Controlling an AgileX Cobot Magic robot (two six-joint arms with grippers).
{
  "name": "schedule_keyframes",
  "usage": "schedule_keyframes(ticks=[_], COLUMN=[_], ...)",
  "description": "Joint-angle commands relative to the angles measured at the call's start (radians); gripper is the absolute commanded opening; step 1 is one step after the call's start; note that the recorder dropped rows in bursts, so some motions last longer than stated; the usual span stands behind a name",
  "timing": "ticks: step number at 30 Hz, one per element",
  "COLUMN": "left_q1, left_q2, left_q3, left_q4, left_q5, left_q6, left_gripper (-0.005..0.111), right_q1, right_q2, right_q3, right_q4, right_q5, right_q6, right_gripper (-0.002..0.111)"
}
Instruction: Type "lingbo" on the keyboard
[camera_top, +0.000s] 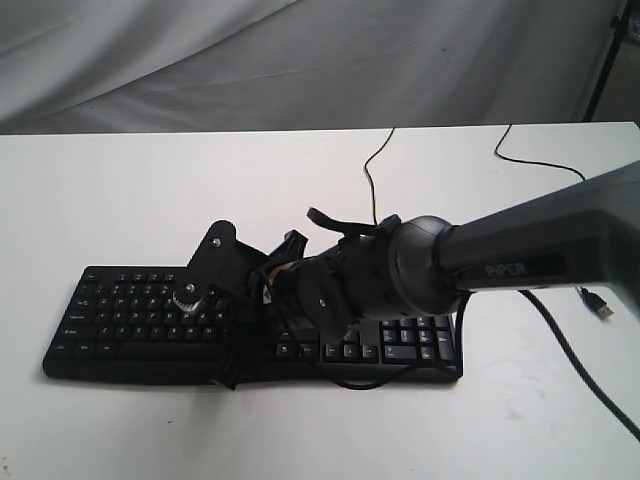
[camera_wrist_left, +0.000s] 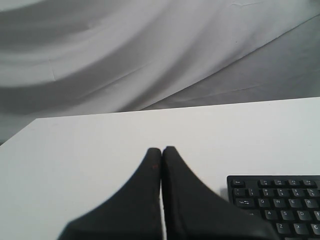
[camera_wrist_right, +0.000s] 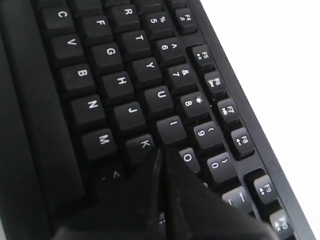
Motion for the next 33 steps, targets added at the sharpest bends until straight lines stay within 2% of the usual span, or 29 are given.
schedule_keyframes(ticks=[1,6,12,33], left_q1=[-0.004,-0.004,-0.004,-0.004], left_q2=[0.003,0.003,0.003,0.003], left_q3=[0.005,0.005,0.005,0.005], left_q4=[-0.001,-0.001,-0.001,-0.001], left_q5=[-0.004,-0.004,-0.004,-0.004], left_q6=[-0.003,-0.003,-0.003,-0.003], left_gripper=[0.001,0.001,0.001,0.001], right_q1=[-0.007,-0.007,-0.007,-0.007], right_q2=[-0.014,-0.068,-0.011,0.051], right_q3=[-0.005,-0.015,-0.127,-0.134], right_q4=[-0.027,-0.03,-0.047,-0.075], right_q5=[0.016,0.023,0.066,0.018], right_q6=[-0.006,-0.006,-0.006,-0.004], right_gripper=[0.0,0.0,0.0,0.0])
